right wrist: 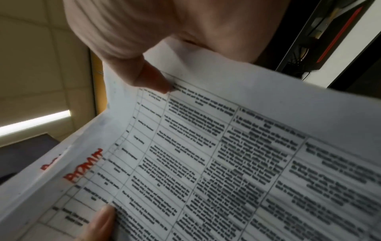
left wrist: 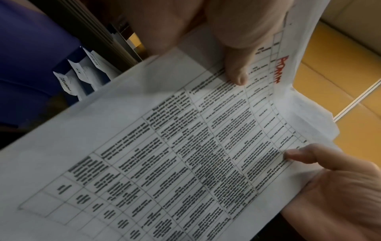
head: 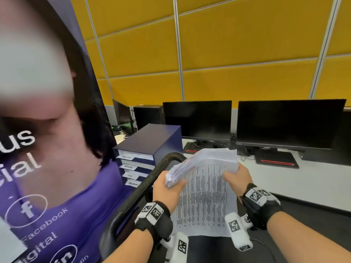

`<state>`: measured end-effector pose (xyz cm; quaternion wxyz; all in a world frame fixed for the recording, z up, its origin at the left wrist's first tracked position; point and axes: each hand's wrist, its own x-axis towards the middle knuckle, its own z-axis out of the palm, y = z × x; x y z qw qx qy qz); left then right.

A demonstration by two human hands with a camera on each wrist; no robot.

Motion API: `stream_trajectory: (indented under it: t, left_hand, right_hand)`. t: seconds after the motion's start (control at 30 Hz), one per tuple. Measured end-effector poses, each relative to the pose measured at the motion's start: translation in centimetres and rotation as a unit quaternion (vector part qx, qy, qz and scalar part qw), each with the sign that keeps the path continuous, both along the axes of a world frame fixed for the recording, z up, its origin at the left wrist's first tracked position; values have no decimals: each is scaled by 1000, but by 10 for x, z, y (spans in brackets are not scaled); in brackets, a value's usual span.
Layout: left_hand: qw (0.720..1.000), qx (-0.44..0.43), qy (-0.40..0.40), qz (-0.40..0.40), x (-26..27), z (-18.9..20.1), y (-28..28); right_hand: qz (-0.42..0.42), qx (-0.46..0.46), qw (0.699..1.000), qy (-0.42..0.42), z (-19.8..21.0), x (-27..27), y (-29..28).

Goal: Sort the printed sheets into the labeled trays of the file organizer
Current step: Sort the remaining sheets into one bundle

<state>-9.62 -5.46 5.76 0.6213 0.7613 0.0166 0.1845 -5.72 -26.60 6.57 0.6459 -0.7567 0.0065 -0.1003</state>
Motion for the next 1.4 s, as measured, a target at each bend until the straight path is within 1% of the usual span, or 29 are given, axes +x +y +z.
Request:
stream_trajectory:
  t: [0.13, 0.23, 0.27, 0.37, 0.4, 0.5, 0.63, 0.67, 0.7, 0.77, 0.83, 0.9, 0.97, 1.03, 1.17, 1.33, 1.4]
  left_hand:
    - [999, -19, -27, 6, -4, 1, -5]
    - [1000, 8, -10, -15, -5, -4, -8]
    - [1000, 5, -5, -14, -5, -5, -8]
    - [999, -46, -6, 1, -2, -7, -4]
    - [999, -45, -7, -1, -2, -7, -4]
    - [1000, 3, 3, -26, -5, -4, -3]
    - [999, -41, -11, 16, -6, 6, 2]
    - [999, -41, -15, 22, -6, 8, 3]
    - [999, -30, -17, 20, -5, 9, 4]
    - [1000, 3, -13, 14, -4, 8, 5]
    - [1000, 15, 1, 12, -3, 7, 6]
    - [1000, 5, 18, 8, -3, 7, 8]
    - [1000, 7, 29, -1, -3, 9, 8]
    - [999, 19, 34, -10, -3, 9, 8]
    - [997, 66, 22, -11, -4, 14, 8]
    - [999, 43, 4, 0, -1, 13, 6]
    - [998, 63, 2, 13, 0, 14, 7]
  right_hand:
    - [3, 18, 999, -31, 0, -10, -1]
    - [15, 29, 999, -24, 1, -14, 0]
    - [15, 24, 999, -24, 1, -15, 0]
    - [12, 15, 999, -27, 2, -18, -4]
    - [13, 12, 1000, -25, 3, -19, -5]
    - [14, -6, 999, -39, 6, -25, -5]
    - [4, -4, 997, -75, 13, -28, -3]
    - [6, -20, 996, -90, 16, -28, -2]
    - [7, -56, 992, -111, 20, -28, -1]
    - [14, -168, 976, -139, 28, -27, 3]
    - [25, -260, 956, -136, 33, -26, 4]
    - [18, -293, 947, -132, 36, -25, 2]
    - [8, -281, 948, -147, 39, -25, 0]
    - [16, -262, 952, -156, 42, -26, -1]
    - [28, -273, 948, -161, 45, -25, -2]
    - [19, -264, 953, -147, 49, -20, -5]
    - [16, -245, 959, -138, 49, -18, -6]
